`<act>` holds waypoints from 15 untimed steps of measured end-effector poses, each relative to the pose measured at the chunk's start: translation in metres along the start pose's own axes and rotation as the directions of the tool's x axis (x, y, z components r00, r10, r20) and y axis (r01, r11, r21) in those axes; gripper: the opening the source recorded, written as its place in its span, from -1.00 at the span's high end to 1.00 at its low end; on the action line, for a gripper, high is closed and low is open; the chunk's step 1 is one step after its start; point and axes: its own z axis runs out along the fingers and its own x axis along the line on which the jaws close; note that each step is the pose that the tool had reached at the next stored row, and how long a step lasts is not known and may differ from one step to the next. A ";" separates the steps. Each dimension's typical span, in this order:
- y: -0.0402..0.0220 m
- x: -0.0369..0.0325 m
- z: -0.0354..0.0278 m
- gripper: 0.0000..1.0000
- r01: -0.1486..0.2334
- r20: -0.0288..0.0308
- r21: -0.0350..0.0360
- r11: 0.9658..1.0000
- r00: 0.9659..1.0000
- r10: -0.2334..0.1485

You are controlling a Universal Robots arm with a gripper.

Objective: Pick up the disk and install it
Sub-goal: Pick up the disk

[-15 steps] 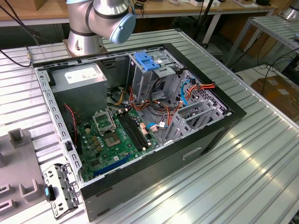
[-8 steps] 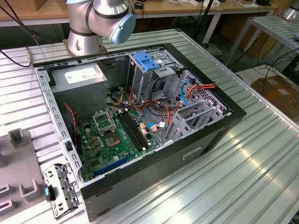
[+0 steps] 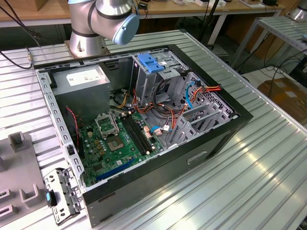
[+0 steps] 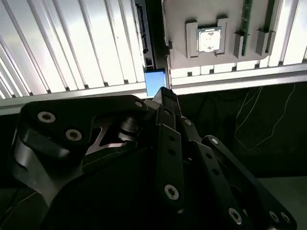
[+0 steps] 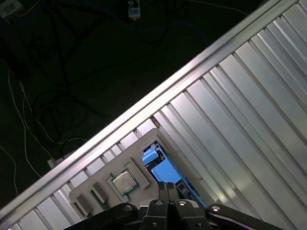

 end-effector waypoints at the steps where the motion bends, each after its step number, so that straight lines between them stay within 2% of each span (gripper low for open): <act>1: 0.0000 0.0000 0.0001 0.79 0.018 -0.001 0.000 1.000 1.000 -0.018; 5: 0.0000 0.0000 0.0000 0.79 0.076 -0.003 0.001 0.997 0.997 -0.076; 7: 0.0000 0.0000 0.0000 0.79 0.121 -0.005 0.001 0.993 0.993 -0.121; 9: 0.0000 0.0000 0.0000 0.79 0.143 -0.006 0.001 0.990 0.990 -0.143; 11: 0.0000 0.0000 0.0000 0.79 0.182 -0.008 0.001 0.983 0.983 -0.182; 13: -0.0001 -0.0001 0.0001 0.79 0.225 -0.010 0.002 0.974 0.974 -0.225; 14: -0.0001 -0.0001 0.0002 0.79 0.239 -0.010 0.002 0.971 0.971 -0.239; 15: -0.0001 -0.0001 0.0006 0.79 0.263 -0.012 0.003 0.965 0.965 -0.263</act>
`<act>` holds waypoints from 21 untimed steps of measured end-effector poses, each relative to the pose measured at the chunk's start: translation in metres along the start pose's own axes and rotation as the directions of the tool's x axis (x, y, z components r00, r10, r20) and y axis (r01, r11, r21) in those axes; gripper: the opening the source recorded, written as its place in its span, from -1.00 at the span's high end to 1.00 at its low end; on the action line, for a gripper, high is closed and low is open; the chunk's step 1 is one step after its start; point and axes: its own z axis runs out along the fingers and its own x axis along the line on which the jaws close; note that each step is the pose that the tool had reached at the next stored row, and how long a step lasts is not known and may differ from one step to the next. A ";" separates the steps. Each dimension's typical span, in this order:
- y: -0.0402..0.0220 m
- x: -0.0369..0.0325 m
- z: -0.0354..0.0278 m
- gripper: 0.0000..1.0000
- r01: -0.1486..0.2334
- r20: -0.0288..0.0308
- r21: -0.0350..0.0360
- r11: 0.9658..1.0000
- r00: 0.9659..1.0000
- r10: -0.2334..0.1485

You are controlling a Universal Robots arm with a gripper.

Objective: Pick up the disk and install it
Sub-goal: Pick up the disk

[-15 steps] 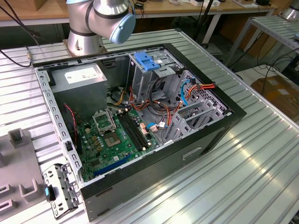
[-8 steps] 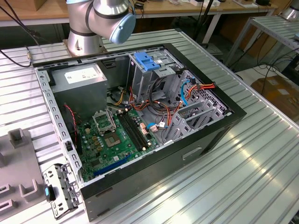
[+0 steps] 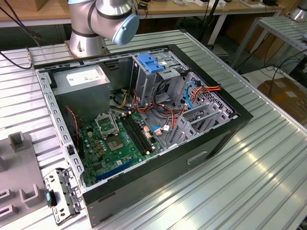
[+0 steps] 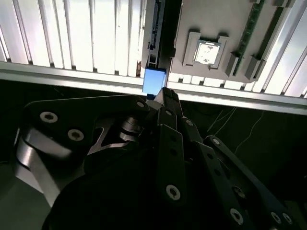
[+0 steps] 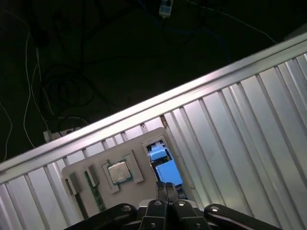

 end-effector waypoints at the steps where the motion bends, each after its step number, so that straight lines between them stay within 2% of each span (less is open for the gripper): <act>1: 0.0000 0.0000 0.0003 0.79 0.017 -0.001 0.001 1.000 1.000 -0.017; 4: -0.0001 0.0000 0.0015 0.79 0.073 -0.004 0.005 0.997 0.997 -0.073; 5: 0.0000 -0.0003 0.0029 0.79 0.110 -0.003 0.030 0.994 0.994 -0.110; 6: 0.0000 -0.0008 0.0048 0.79 0.134 -0.002 0.040 0.990 0.991 -0.134; 7: -0.0001 -0.0008 0.0081 0.65 0.183 -0.004 0.040 0.982 0.983 -0.183; 8: -0.0002 -0.0009 0.0107 0.65 0.238 -0.006 0.040 0.970 0.971 -0.238; 10: 0.0003 -0.0007 0.0119 0.62 0.263 -0.007 0.041 0.964 0.965 -0.262; 12: 0.0020 0.0001 0.0140 0.62 0.272 -0.005 0.040 0.961 0.962 -0.272; 15: 0.0046 0.0013 0.0188 0.27 0.279 -0.002 0.040 0.959 0.960 -0.280; 16: 0.0052 0.0016 0.0206 0.27 0.280 -0.001 0.040 0.959 0.960 -0.280; 17: 0.0052 0.0016 0.0220 0.14 0.280 0.000 0.040 0.959 0.960 -0.280; 21: 0.0052 0.0016 0.0237 0.14 0.280 0.002 0.039 0.959 0.960 -0.280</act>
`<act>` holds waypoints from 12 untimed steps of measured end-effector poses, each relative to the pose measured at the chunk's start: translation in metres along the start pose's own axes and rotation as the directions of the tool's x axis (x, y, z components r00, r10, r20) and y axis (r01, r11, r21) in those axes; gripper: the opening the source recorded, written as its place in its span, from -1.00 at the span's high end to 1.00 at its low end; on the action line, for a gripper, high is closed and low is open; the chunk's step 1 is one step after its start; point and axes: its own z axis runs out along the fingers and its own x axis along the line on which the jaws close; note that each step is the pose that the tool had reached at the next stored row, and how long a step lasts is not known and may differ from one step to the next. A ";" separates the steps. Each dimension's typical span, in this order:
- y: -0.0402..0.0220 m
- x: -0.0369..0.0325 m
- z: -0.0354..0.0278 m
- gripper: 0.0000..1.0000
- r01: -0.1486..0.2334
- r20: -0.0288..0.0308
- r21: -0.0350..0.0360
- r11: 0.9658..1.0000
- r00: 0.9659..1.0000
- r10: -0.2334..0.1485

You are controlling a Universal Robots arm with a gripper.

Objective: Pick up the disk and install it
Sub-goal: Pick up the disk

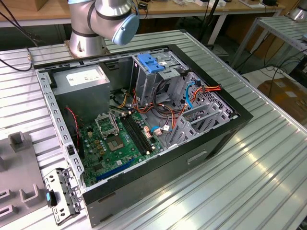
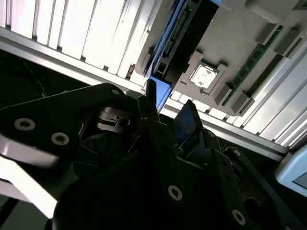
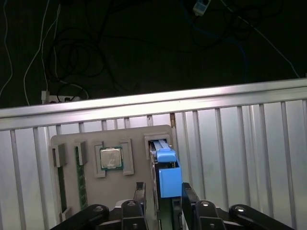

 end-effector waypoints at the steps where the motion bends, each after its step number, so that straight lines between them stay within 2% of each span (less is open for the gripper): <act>1: 0.0000 0.0000 0.0002 0.14 0.000 0.000 0.000 1.000 1.000 0.000; 8: 0.0000 0.0000 0.0019 0.11 0.000 0.000 0.000 1.000 1.000 0.000; 9: 0.0001 0.0000 0.0027 -0.01 0.000 0.000 0.000 1.000 1.000 0.000; 12: 0.0011 -0.0003 0.0081 -0.01 0.001 0.000 0.000 1.000 1.000 -0.001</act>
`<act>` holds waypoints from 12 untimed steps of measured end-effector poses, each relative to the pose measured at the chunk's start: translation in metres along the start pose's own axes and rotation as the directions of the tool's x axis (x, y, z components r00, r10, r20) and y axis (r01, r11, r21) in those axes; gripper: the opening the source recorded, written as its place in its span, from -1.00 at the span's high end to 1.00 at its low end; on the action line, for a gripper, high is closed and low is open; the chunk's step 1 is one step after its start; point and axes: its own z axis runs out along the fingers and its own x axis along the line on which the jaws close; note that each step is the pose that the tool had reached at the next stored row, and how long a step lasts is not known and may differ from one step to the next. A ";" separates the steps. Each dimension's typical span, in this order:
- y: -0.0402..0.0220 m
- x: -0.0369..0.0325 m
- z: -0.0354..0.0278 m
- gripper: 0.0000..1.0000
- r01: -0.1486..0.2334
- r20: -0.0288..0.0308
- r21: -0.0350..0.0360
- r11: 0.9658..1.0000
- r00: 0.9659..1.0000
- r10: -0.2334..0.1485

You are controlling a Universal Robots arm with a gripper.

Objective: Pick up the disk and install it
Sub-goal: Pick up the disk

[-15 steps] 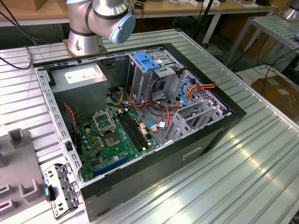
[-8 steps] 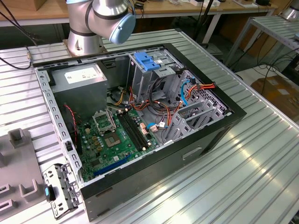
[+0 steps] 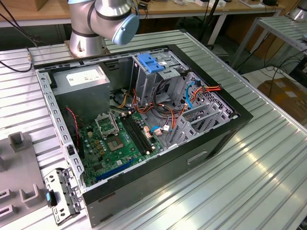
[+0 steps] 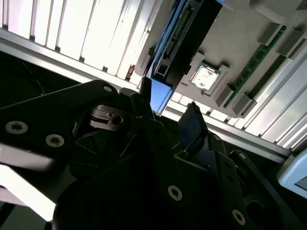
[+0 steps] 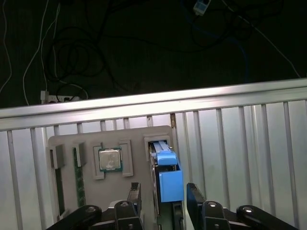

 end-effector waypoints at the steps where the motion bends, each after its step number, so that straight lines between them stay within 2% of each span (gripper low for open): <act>1: 0.0003 -0.0005 0.0010 -0.01 0.001 0.000 0.000 1.000 1.000 -0.001; 9: 0.0014 -0.0040 0.0049 -0.01 0.005 0.001 0.000 1.000 1.000 -0.005; 12: 0.0037 -0.0039 0.0072 -0.01 0.009 0.001 0.000 1.000 1.000 -0.009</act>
